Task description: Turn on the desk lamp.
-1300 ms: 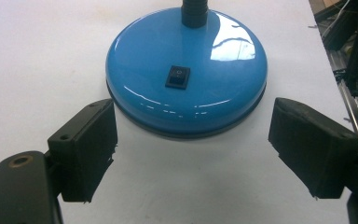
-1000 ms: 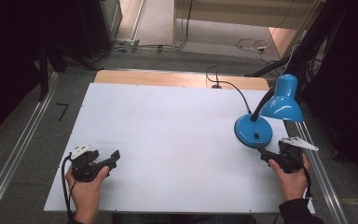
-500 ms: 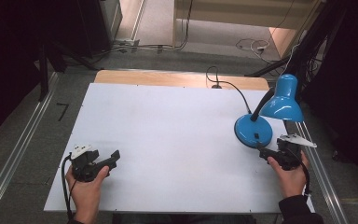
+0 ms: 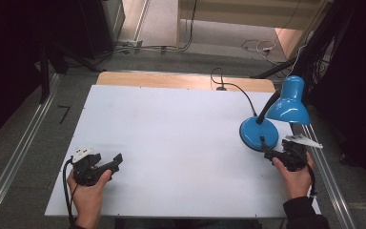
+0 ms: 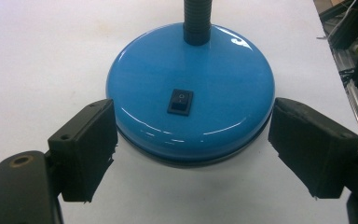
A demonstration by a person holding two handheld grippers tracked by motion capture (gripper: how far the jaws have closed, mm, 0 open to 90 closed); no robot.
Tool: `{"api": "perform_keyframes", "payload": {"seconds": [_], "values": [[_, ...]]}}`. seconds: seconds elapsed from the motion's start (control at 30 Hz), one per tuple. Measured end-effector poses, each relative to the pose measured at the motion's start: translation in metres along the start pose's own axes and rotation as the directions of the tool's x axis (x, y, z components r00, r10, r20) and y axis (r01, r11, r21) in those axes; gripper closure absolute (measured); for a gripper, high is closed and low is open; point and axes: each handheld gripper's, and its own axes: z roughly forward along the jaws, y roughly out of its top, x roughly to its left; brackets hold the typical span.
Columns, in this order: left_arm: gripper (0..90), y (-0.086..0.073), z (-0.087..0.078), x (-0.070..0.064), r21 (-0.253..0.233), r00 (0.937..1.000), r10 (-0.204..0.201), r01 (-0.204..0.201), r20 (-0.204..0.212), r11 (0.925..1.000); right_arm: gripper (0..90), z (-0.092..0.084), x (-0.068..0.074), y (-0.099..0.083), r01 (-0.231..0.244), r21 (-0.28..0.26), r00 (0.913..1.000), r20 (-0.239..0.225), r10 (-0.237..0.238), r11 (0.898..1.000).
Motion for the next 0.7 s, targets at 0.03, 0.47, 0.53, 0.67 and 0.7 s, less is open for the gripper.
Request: {"api": "perform_keyframes", "payload": {"seconds": [0.03, 0.47, 0.53, 0.67, 0.7], "values": [[16.8, 0.0000, 0.0000, 0.0000, 0.000, 1.0000, 0.000, 0.000, 0.000, 1.0000, 14.4, 0.0006, -0.0001, 0.0010, -0.003, -0.002, 1.0000, -0.001, 0.003, 1.000], [16.8, -0.0001, -0.0001, 0.0000, 0.001, 1.0000, 0.001, -0.001, 0.000, 1.0000, 15.5, 0.0060, -0.0010, 0.0050, -0.015, -0.005, 0.9999, 0.000, 0.015, 1.000], [16.8, -0.0001, -0.0003, -0.0001, 0.003, 1.0000, 0.003, -0.003, 0.002, 1.0000, 15.6, 0.0076, -0.0012, 0.0053, -0.017, -0.007, 0.9998, -0.002, 0.017, 1.000], [16.8, -0.0001, 0.0000, 0.0001, 0.001, 1.0000, 0.000, 0.000, 0.001, 1.0000, 16.4, 0.0098, -0.0017, 0.0066, -0.015, -0.005, 0.9999, 0.002, 0.015, 1.000], [16.8, 0.0000, 0.0000, 0.0001, 0.001, 1.0000, 0.000, 0.000, 0.001, 1.0000, 16.7, 0.0101, -0.0018, 0.0069, -0.015, -0.007, 0.9999, 0.002, 0.015, 1.000]]}}
